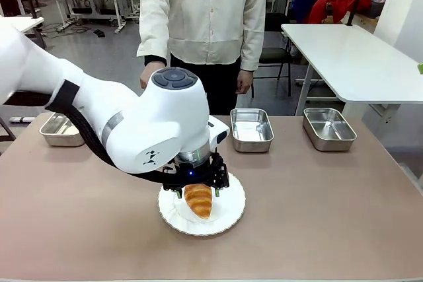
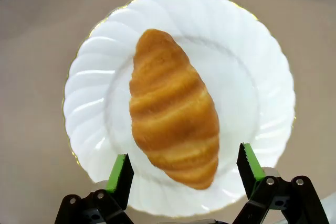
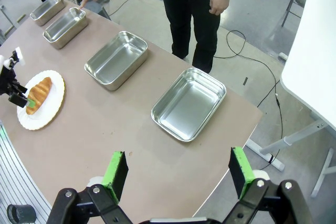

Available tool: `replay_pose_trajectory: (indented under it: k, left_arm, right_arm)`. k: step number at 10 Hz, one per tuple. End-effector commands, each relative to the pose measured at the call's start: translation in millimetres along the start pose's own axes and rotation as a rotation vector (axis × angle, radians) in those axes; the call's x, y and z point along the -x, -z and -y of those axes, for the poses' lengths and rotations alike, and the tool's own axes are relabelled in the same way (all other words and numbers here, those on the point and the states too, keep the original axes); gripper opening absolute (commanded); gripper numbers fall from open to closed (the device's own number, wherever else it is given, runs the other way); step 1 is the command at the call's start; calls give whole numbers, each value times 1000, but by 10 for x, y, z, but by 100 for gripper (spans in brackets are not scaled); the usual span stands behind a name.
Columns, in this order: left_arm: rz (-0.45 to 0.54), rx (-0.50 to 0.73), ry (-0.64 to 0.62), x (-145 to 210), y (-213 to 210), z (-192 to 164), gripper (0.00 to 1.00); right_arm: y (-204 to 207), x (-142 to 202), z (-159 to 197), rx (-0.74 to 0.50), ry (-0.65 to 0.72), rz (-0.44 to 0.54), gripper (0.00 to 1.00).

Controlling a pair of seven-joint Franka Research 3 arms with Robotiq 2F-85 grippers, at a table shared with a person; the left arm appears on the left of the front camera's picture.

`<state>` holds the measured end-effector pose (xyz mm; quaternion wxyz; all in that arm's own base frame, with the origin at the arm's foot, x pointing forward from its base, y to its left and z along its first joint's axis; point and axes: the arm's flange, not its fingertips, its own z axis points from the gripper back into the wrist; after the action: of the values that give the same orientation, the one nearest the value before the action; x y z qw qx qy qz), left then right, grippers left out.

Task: Place the bread in the container.
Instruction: Place the Butter Roll into the Airtight Container indicated by the human.

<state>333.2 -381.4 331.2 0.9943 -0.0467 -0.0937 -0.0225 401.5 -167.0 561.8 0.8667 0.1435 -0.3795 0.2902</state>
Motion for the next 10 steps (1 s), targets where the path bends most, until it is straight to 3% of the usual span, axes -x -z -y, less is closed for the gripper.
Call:
replay_pose_trajectory:
  k: [1,5,6,7,8,9,10]
  left_arm:
    - [28,-36,-34,-63,199,157,100]
    - [20,-62,-31,-100,326,206,100]
    - [12,-75,-23,-109,335,215,96]
    - [5,-81,-27,-116,332,212,80]
    - [8,-86,-26,-118,324,207,76]
    - [5,-90,-26,-121,319,202,60]
    - [-14,-84,1,-129,327,207,56]
  right_arm:
    - [7,-5,14,-10,-3,29,100]
    - [7,-5,14,-10,-3,29,100]
    - [7,-5,14,-10,-3,29,100]
    - [7,-5,14,-10,-3,29,100]
    - [7,-5,14,-10,-3,29,100]
    - [7,-5,14,-10,-3,29,100]
    - [7,-5,14,-10,-3,29,100]
